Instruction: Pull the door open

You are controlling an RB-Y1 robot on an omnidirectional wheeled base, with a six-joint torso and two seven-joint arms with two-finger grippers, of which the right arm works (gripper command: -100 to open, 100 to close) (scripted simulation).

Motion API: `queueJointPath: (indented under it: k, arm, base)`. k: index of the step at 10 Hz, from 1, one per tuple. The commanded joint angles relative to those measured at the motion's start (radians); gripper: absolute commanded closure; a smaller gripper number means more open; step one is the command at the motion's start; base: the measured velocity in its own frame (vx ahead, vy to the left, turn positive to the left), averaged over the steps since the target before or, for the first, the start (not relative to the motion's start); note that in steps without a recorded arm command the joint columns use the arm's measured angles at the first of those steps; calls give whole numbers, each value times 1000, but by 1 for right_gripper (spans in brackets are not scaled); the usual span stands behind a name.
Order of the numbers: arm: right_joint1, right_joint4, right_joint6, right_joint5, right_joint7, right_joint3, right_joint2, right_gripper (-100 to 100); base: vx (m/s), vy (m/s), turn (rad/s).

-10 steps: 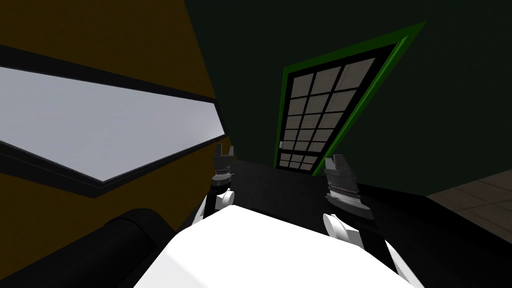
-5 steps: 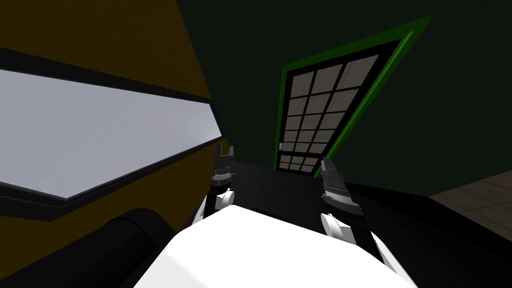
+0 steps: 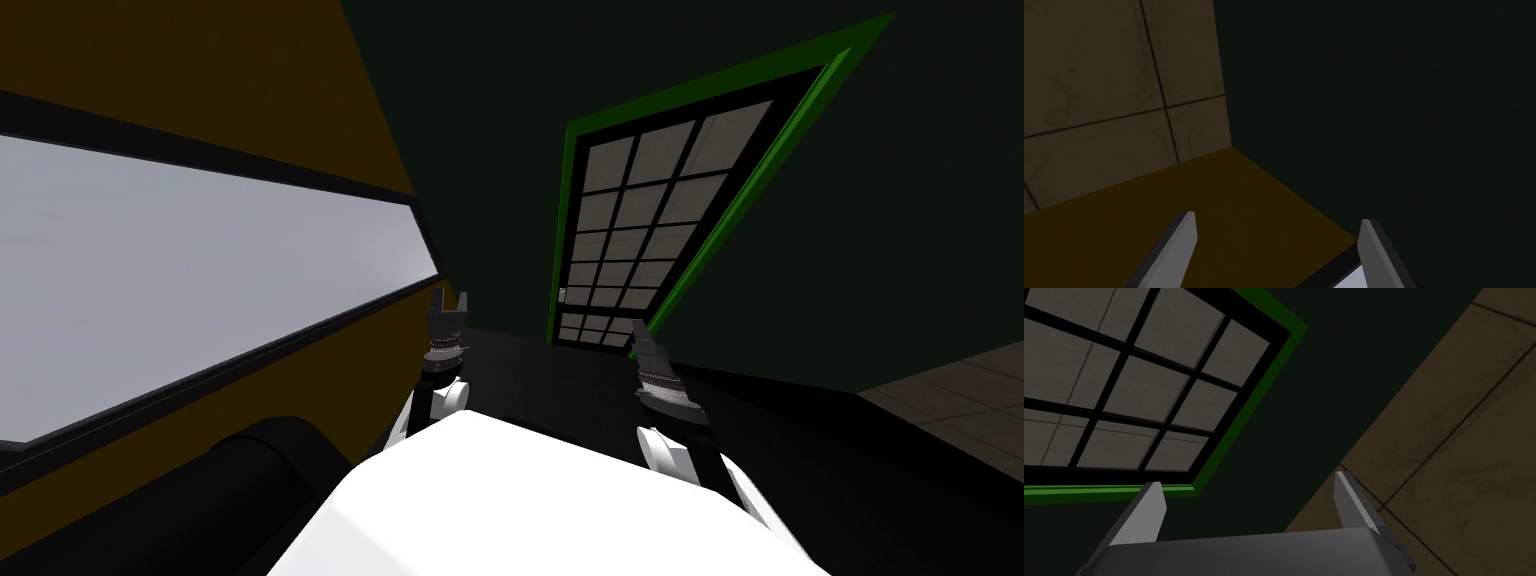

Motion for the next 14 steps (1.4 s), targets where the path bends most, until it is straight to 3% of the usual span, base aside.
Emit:
queueJointPath:
  k: [1, 14]
  arm:
    - [-11, 38, -9, 9, 27, -2, -5, -100]
    - [-92, 289, -53, 82, 214, -5, -21, -100]
  base:
    - [130, 24, -59]
    - [103, 34, -42]
